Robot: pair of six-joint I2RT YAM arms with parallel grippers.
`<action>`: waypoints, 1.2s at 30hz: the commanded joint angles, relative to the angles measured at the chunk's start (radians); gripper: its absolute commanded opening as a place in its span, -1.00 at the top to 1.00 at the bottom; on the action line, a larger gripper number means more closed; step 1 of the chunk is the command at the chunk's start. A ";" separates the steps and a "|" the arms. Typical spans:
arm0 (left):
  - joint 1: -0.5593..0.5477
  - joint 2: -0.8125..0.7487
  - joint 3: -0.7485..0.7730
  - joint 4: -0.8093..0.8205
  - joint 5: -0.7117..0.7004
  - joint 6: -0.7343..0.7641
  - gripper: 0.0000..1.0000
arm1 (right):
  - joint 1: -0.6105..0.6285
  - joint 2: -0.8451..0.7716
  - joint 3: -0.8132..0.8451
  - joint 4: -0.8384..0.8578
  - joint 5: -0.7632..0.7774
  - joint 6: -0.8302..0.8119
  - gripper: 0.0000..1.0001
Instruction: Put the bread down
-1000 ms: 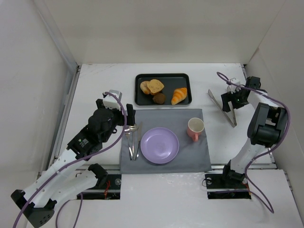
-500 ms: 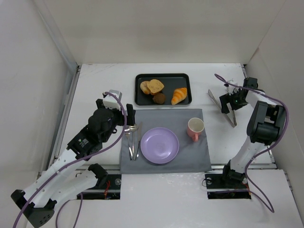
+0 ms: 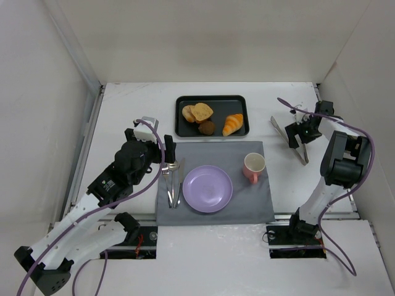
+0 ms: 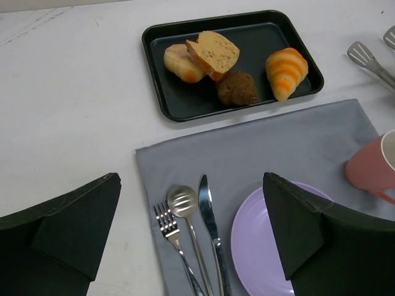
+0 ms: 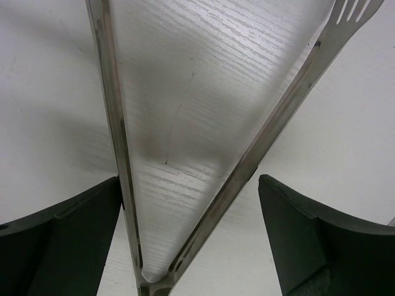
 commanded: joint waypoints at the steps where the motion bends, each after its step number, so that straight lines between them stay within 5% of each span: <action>1: 0.001 -0.007 0.023 0.028 0.008 0.004 -1.00 | 0.009 0.007 0.005 -0.026 0.013 -0.025 -0.90; 23: 0.001 -0.016 0.023 0.028 -0.001 0.004 -1.00 | 0.009 0.035 0.033 -0.110 0.013 0.001 -0.83; 31: 0.001 -0.016 0.023 0.028 -0.001 0.004 -1.00 | 0.009 0.035 0.024 -0.092 0.031 0.044 -0.30; 36: 0.001 -0.016 0.023 0.028 -0.001 0.004 -1.00 | 0.009 0.026 0.024 -0.092 0.017 0.054 -0.13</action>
